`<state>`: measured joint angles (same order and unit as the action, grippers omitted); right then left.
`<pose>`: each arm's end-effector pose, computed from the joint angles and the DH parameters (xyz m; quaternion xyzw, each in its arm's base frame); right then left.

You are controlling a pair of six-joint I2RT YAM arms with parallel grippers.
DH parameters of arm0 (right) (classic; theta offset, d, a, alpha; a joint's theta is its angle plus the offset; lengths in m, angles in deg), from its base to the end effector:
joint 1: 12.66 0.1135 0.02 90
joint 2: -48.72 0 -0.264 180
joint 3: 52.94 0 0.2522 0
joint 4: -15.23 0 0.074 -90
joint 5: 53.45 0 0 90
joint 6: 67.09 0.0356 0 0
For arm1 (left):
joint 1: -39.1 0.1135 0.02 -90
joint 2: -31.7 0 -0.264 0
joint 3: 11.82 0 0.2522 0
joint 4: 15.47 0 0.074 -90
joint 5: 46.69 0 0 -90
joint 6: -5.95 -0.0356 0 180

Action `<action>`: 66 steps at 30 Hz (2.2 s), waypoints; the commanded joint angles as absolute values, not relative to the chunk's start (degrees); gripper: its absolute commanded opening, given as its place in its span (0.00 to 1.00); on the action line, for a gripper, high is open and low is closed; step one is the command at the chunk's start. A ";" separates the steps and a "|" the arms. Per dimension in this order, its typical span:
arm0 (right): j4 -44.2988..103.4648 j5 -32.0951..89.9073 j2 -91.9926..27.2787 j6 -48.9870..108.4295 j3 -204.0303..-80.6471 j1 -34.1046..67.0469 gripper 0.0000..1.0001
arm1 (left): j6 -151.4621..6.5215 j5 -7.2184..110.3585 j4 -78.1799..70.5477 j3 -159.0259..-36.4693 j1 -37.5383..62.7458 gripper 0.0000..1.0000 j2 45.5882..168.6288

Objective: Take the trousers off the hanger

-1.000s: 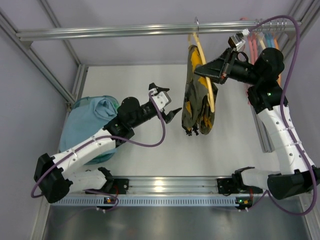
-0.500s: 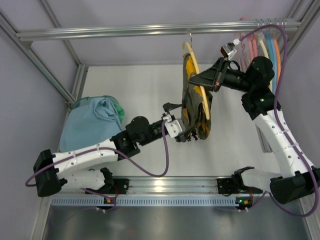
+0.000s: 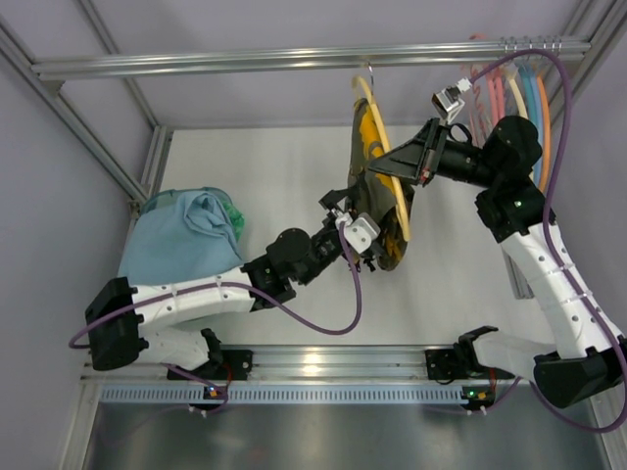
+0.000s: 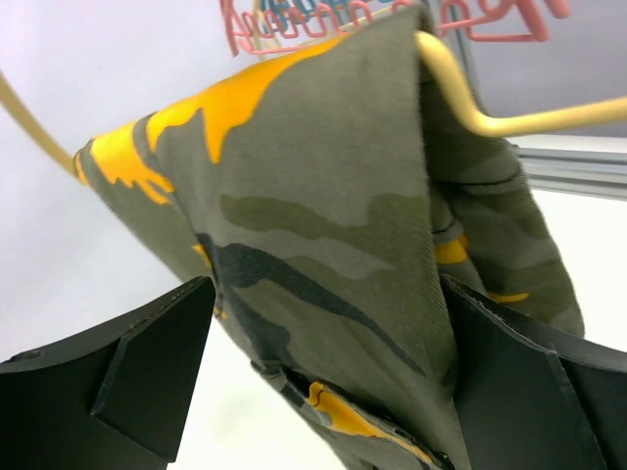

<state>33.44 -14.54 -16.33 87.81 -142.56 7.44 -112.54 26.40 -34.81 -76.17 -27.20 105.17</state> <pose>0.2100 0.1064 0.4684 -0.0679 0.6787 0.6663 0.3015 0.1302 -0.2708 0.3458 0.3905 0.5125 -0.1567 0.7486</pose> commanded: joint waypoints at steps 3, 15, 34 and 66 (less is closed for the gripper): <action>25.65 -14.16 -12.45 83.55 -147.74 8.44 0.00 | -111.73 22.39 -40.91 -78.40 -25.94 0.96 104.04; 23.45 -16.28 -13.41 85.22 -147.74 8.53 0.00 | -109.98 24.40 -41.61 -79.46 -22.07 0.95 104.30; 22.31 -15.48 -16.22 85.57 -149.76 8.61 0.00 | -105.59 33.73 -40.91 -78.92 -20.31 0.98 101.31; 24.94 -12.67 -18.07 82.59 -152.31 9.32 0.00 | -101.55 29.91 -42.05 -83.07 -19.61 0.98 106.59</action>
